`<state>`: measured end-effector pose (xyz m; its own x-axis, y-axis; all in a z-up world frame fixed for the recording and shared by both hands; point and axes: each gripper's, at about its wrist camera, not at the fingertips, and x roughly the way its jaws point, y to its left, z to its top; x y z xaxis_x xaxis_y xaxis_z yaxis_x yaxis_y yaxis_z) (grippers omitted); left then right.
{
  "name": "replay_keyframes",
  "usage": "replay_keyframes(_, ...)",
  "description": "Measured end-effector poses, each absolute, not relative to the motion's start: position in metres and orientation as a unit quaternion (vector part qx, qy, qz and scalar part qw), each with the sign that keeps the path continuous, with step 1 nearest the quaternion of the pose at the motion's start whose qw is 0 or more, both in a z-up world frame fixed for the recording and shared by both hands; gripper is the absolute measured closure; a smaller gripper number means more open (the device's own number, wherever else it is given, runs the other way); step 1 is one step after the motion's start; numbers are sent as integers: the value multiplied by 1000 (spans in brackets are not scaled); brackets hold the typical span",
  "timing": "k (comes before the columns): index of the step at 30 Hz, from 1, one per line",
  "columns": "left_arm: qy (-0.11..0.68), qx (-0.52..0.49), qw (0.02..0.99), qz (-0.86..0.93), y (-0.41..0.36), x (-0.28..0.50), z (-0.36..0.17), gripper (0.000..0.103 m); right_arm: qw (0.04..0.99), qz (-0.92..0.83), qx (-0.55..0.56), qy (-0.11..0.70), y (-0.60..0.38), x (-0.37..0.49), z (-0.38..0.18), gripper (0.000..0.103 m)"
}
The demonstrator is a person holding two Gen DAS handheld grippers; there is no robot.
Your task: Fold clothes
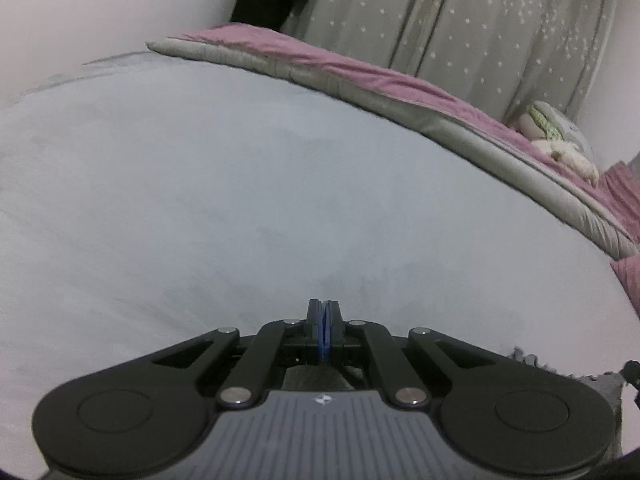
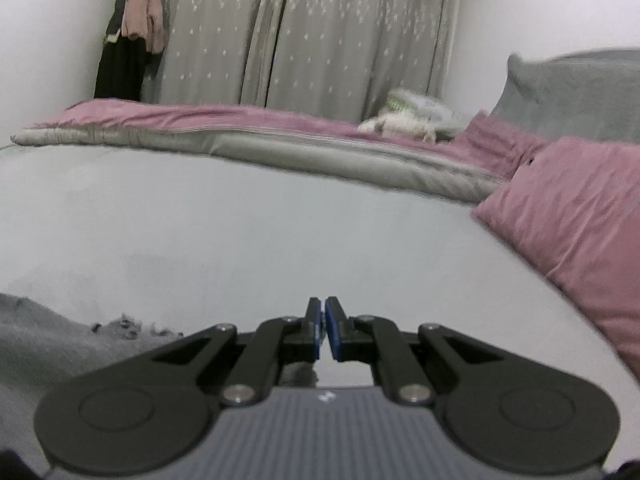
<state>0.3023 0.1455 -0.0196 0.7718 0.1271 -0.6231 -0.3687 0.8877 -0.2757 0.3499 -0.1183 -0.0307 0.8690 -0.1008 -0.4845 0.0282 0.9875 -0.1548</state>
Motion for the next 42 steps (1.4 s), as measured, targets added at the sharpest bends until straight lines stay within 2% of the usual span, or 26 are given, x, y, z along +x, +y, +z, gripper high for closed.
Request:
replay_keyframes(4, 324, -191, 919, 120, 143, 308, -28, 101, 955, -21, -59, 291, -124, 360, -47, 94)
replay_keyframes(5, 328, -192, 918, 115, 143, 307, -29, 100, 953, -19, -53, 299, -126, 361, -50, 89)
replay_keyframes(6, 331, -193, 917, 110, 143, 306, -29, 95, 951, -18, -47, 305, -129, 360, -51, 75)
replay_keyframes(7, 333, -193, 917, 105, 143, 304, -29, 90, 950, -17, -40, 310, -132, 359, -53, 66)
replay_keyframes(8, 335, -193, 917, 100, 143, 301, -28, 88, 950, -14, -33, 311, -134, 357, -53, 49)
replay_keyframes(9, 337, -193, 917, 96, 144, 299, -28, 83, 950, -10, -27, 312, -137, 355, -53, 46)
replay_keyframes(13, 352, -197, 911, 83, 145, 286, -22, 69, 946, -2, -20, 324, -146, 344, -50, 45)
replay_keyframes(19, 377, -210, 899, 68, 148, 253, -18, 59, 939, -2, 21, 344, -166, 312, -45, 39)
replay_keyframes(23, 393, -217, 891, 65, 148, 231, -16, 57, 934, -5, 42, 356, -177, 281, -44, 33)
replay_keyframes(42, 435, -238, 868, 18, 121, 137, -20, 57, 923, 16, 72, 377, -181, 150, -27, 28)
